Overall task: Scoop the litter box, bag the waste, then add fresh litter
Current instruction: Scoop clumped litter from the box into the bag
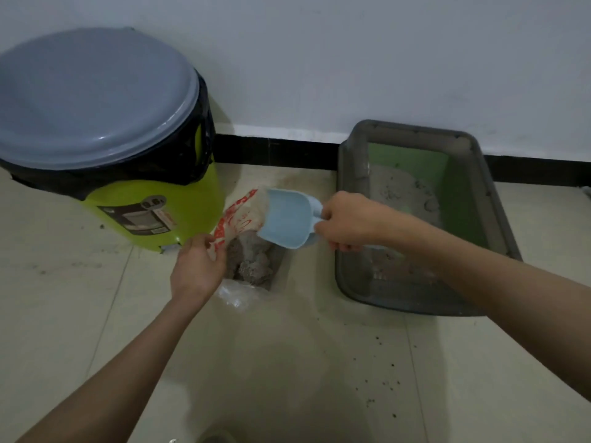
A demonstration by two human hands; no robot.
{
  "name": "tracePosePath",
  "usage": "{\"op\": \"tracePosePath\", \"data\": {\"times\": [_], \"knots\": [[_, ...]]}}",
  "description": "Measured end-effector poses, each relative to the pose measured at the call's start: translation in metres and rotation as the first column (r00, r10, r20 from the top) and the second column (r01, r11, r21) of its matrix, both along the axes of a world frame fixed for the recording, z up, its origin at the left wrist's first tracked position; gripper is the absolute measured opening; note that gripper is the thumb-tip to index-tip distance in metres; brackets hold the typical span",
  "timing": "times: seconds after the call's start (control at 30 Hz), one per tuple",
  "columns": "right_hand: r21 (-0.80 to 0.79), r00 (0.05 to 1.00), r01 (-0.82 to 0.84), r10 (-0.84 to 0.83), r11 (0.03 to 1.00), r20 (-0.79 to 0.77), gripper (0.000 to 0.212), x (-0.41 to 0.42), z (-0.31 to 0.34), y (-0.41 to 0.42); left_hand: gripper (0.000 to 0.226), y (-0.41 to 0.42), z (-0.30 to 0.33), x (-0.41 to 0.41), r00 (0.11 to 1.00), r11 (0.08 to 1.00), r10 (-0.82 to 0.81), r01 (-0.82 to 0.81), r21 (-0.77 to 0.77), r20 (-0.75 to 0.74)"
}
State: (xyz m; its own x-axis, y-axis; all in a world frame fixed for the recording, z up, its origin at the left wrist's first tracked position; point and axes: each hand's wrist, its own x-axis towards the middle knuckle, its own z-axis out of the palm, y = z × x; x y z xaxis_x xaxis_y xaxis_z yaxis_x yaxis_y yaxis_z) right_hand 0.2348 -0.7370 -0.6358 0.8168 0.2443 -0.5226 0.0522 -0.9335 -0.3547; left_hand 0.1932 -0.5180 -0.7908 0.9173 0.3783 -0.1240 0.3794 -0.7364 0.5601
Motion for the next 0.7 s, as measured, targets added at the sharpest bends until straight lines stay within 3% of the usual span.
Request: {"op": "tracePosePath", "data": {"times": [0.13, 0.33, 0.53, 0.63, 0.7], "knots": [[0.244, 0.962, 0.264, -0.272, 0.933, -0.003, 0.03, -0.005, 0.008, -0.056, 0.029, -0.025, 0.019, 0.012, 0.98, 0.985, -0.17, 0.166, 0.041, 0.1], [0.547, 0.756, 0.594, -0.643, 0.59, -0.127, 0.021, -0.014, 0.016, -0.129, 0.031, -0.097, 0.053, 0.034, 0.864, 0.876, -0.474, 0.445, 0.184, 0.169], [0.532, 0.445, 0.825, -0.799, 0.191, -0.404, 0.015, -0.014, -0.04, -0.178, 0.05, -0.178, 0.068, 0.062, 0.761, 0.75, -0.649, 0.635, 0.184, 0.021], [0.421, 0.25, 0.907, -0.773, -0.024, -0.583, 0.013, -0.011, -0.082, -0.186, 0.059, -0.207, 0.063, 0.075, 0.753, 0.733, -0.654, 0.654, 0.189, -0.07], [0.369, 0.159, 0.923, -0.769, -0.106, -0.619, 0.015, -0.005, -0.101, -0.187, 0.061, -0.221, 0.057, 0.084, 0.768, 0.746, -0.635, 0.637, 0.192, -0.083]]}}
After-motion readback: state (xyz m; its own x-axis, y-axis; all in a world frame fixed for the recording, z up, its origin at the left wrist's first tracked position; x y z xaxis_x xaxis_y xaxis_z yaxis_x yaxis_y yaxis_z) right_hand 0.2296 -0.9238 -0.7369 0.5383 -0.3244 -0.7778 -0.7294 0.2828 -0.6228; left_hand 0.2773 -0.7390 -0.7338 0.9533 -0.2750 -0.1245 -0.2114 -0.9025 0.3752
